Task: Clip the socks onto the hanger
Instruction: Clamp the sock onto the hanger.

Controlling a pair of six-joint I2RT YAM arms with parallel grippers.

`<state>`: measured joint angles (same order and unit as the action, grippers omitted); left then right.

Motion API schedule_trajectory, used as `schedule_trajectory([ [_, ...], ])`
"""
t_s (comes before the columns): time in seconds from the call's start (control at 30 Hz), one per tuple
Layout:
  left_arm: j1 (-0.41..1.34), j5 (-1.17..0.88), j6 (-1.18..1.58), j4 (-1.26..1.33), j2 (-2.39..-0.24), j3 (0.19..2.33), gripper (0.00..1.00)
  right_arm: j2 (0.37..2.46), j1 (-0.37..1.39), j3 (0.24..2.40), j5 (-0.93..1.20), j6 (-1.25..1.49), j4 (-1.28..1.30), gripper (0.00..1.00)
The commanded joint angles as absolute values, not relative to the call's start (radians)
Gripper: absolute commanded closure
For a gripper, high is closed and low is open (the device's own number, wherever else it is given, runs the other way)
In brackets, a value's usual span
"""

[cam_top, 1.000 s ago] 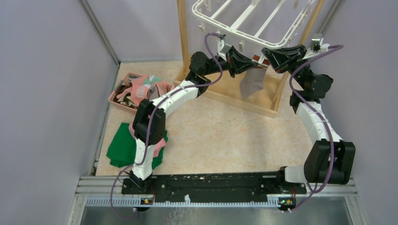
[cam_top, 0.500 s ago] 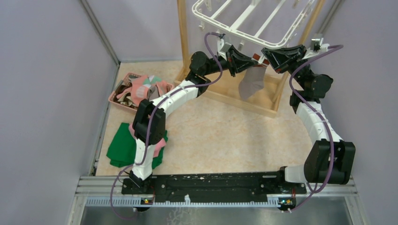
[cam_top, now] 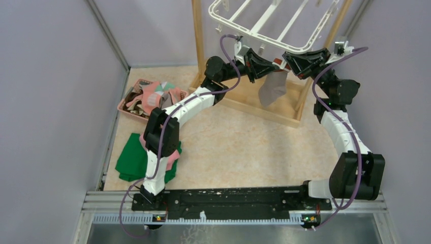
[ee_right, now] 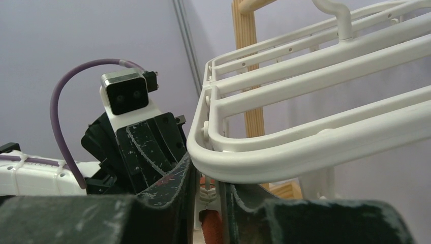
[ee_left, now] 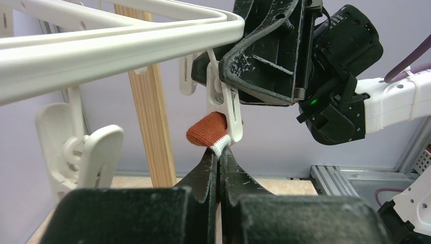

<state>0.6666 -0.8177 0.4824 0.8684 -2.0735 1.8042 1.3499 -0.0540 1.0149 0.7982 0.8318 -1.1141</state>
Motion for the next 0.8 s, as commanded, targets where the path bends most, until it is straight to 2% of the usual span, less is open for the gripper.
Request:
schedule_trajectory([
  [0.0, 0.666, -0.818, 0.493, 0.920, -2.036, 1.802, 1.00, 1.321, -0.047, 1.041, 0.809, 0.819, -1.118, 0.79],
  [0.43, 0.666, -0.802, 0.488, 0.903, -2.034, 1.797, 1.00, 1.298, -0.047, 1.034, 0.801, 0.807, -1.100, 0.49],
  [0.53, 0.667, -0.784, 0.481, 0.902, -2.017, 1.767, 0.89, 1.269, -0.046, 1.016, 0.792, 0.766, -1.057, 0.41],
  [0.73, 0.664, -0.717, 0.449, 0.904, -1.919, 1.614, 0.49, 1.148, -0.050, 0.942, 0.733, 0.606, -0.871, 0.24],
  [0.77, 0.665, -0.706, 0.442, 0.910, -1.898, 1.579, 0.44, 1.127, -0.051, 0.923, 0.722, 0.593, -0.856, 0.14],
])
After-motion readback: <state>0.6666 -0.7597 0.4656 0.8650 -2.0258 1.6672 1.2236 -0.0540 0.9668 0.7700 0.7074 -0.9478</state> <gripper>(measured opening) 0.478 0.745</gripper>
